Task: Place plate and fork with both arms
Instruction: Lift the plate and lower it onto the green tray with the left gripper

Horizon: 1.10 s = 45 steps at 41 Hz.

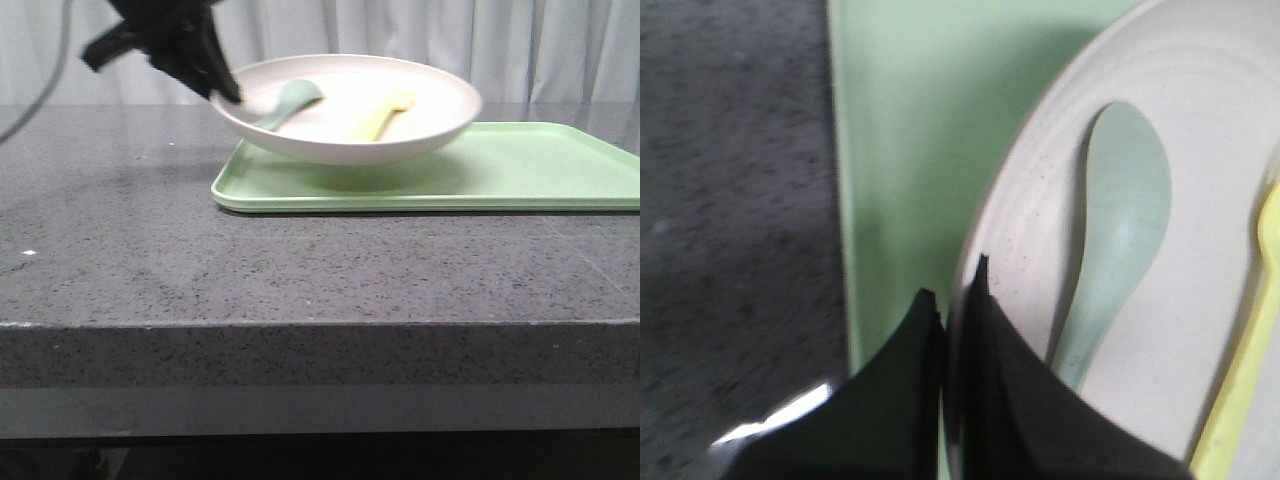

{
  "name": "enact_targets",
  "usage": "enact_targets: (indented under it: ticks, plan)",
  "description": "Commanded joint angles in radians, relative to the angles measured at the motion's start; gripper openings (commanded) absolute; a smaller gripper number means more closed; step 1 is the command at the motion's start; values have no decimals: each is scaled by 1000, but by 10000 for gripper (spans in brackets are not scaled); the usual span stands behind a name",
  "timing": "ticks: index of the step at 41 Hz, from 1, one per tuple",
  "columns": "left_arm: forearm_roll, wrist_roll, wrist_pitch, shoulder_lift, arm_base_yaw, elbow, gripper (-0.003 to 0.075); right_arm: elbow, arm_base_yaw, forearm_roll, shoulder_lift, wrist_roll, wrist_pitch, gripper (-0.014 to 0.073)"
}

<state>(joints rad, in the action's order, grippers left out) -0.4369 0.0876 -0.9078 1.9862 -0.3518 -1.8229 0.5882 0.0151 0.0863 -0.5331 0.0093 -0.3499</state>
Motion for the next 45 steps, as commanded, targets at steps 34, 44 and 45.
enact_targets:
  ticks: [34, 44, 45]
  plan:
    - [-65, 102, 71, 131, -89, -213, 67, 35, 9, -3, -8, -9, 75, 644]
    - [-65, 96, 32, 120, -83, -245, 301, 35, 9, -3, -8, -9, 75, 644]
    - [-65, 91, 15, 118, -77, -258, 310, 35, 9, -3, -8, -9, 75, 644]
